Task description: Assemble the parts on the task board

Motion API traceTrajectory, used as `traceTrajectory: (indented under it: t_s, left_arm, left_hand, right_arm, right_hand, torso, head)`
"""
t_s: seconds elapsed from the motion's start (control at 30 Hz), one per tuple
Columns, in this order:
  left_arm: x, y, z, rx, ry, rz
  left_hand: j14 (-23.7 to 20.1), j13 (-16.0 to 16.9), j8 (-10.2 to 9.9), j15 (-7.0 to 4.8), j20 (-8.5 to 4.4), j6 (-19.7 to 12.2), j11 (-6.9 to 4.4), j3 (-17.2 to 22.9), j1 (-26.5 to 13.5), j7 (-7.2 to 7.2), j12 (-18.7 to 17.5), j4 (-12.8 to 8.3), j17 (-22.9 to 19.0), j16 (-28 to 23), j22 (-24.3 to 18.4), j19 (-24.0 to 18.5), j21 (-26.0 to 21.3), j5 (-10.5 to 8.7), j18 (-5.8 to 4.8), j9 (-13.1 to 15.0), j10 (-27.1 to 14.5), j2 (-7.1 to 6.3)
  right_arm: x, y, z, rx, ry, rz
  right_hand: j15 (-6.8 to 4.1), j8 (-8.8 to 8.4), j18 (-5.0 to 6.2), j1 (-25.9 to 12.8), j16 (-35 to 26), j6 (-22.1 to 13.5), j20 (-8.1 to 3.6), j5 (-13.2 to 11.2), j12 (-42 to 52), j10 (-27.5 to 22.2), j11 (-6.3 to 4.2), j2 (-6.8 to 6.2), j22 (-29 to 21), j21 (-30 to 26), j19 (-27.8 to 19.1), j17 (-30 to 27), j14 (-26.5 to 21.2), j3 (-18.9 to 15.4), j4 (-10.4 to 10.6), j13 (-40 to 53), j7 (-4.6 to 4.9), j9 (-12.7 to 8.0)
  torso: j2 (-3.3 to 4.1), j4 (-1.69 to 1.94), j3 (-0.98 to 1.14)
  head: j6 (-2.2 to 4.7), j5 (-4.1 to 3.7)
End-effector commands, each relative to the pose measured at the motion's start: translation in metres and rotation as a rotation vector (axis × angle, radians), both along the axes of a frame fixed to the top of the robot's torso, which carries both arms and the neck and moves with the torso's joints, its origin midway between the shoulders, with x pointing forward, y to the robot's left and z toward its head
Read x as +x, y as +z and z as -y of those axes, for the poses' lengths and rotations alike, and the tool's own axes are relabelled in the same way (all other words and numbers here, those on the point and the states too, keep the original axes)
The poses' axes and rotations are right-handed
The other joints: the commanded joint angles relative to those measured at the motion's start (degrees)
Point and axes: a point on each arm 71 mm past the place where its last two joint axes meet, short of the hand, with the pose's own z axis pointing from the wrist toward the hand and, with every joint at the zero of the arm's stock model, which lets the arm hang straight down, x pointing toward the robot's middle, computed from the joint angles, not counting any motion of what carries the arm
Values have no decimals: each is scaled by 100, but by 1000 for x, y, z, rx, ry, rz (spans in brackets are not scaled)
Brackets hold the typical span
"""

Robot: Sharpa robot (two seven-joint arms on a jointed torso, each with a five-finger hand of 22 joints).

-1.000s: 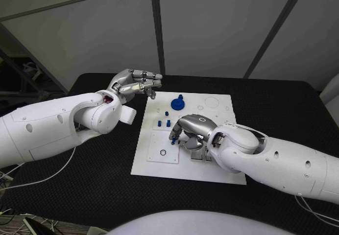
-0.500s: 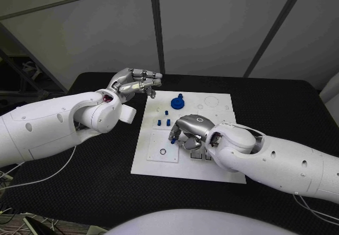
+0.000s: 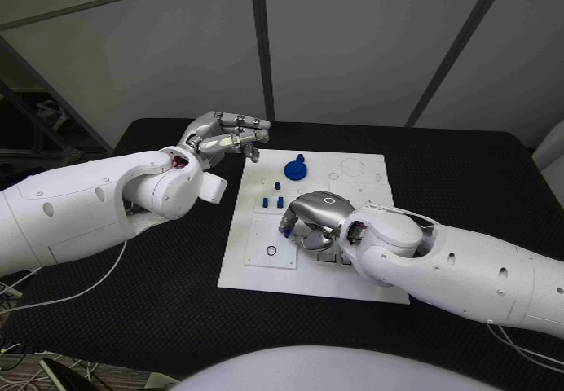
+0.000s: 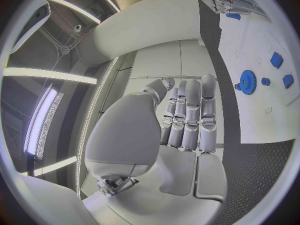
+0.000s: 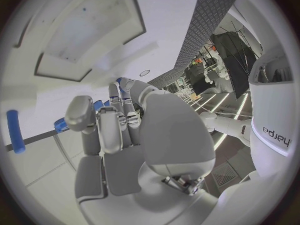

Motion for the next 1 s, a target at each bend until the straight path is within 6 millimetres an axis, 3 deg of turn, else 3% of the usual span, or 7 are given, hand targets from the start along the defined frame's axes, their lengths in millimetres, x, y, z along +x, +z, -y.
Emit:
traceTrajectory:
  t_s: [0.03, 0.6, 0.83, 1.0]
  left_arm:
    - [0, 1, 2, -6, -14, 0]
    - [0, 0, 0, -5, -14, -3]
    - [1, 0, -1, -4, -13, -5]
    - [0, 0, -2, -2, -13, -7]
  left_hand:
    - [-6, 8, -21, 26, 26, -13, -3, -25, -12, 13, 31, -4, -10, -39, -9, -11, -34, -31, -62, -5, -34, 21]
    - [-6, 8, -21, 26, 26, -13, -3, -25, -12, 13, 31, -4, -10, -39, -9, -11, -34, -31, -62, -5, -34, 21]
    - [-6, 11, -21, 29, 30, -19, -2, -31, -17, 14, 42, -4, -16, -39, -15, -10, -42, -30, -60, -4, -45, 26]
    - [-6, 11, -21, 29, 30, -19, -2, -31, -17, 14, 42, -4, -16, -39, -15, -10, -42, -30, -60, -4, -45, 26]
  right_arm:
    - [0, -2, 1, -19, -3, 6]
    - [-6, 12, 13, 112, -18, 85]
    - [-8, 20, 37, 154, -64, 97]
    - [5, 35, 62, 142, -132, 99]
  right_hand:
    - [69, -31, -19, -18, 0, -288, 66, 12, -7, -318, 79, -128, -120, -92, -93, -43, 256, -42, 3, -79, 32, -88]
    - [103, -1, 28, -25, 12, -493, 126, 8, 66, -635, 120, -204, -303, -225, -230, -82, 236, -100, -25, -159, 14, -152]
    - [104, 3, 36, -34, -14, -491, 127, 5, 84, -637, 119, -220, -340, -251, -257, -130, 224, -116, -25, -159, 12, -153]
    - [102, 4, 34, -37, -10, -491, 128, 5, 101, -630, 114, -223, -333, -248, -252, -125, 223, -123, -24, -157, 3, -154]
  torso:
    - [-4, -3, 1]
    - [-3, -7, 7]
    - [-7, -9, 1]
    - [-2, -13, 1]
  head:
    - [-3, -4]
    - [41, -29]
    - [77, -57]
    - [118, -112]
